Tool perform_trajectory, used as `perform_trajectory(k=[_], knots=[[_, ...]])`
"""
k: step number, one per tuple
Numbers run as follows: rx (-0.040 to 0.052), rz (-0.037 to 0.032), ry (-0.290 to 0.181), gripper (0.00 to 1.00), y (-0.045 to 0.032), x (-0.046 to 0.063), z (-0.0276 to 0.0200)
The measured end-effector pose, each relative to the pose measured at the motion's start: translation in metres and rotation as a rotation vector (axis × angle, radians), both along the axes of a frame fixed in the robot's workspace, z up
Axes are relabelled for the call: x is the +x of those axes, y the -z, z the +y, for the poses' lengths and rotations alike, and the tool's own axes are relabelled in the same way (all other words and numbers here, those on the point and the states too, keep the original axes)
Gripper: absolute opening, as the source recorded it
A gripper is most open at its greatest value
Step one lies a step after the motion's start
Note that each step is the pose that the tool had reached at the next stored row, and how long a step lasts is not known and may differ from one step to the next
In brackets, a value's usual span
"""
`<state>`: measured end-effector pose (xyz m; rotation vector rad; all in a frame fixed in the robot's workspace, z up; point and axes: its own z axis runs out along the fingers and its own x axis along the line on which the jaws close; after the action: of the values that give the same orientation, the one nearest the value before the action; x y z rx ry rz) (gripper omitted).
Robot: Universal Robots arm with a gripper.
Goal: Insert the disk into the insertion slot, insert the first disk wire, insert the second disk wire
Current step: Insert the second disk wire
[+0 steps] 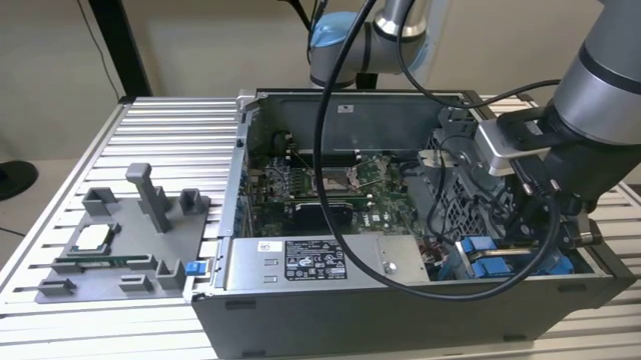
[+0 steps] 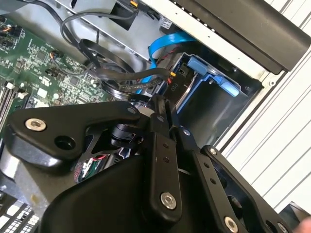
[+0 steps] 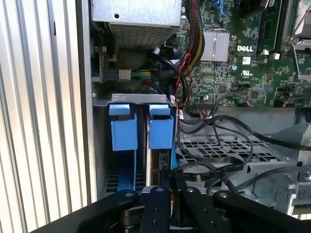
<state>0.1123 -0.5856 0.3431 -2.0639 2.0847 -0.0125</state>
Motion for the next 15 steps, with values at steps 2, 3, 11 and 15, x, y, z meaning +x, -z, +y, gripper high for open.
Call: perform_trajectory(k=[2,3,11,15], knots=[[-0.0017,-0.0003,0.000,0.00,0.0000,-0.0001,-0.0002],[-0.0025,-0.0008,0.000,0.00,0.0001,0.0000,-0.0002],[-0.0076,-0.0156,0.000,0.00,0.0014,0.0000,-0.0003],[-0.0091,-0.0157,0.000,0.00,0.0028,-0.0002,-0.0002]])
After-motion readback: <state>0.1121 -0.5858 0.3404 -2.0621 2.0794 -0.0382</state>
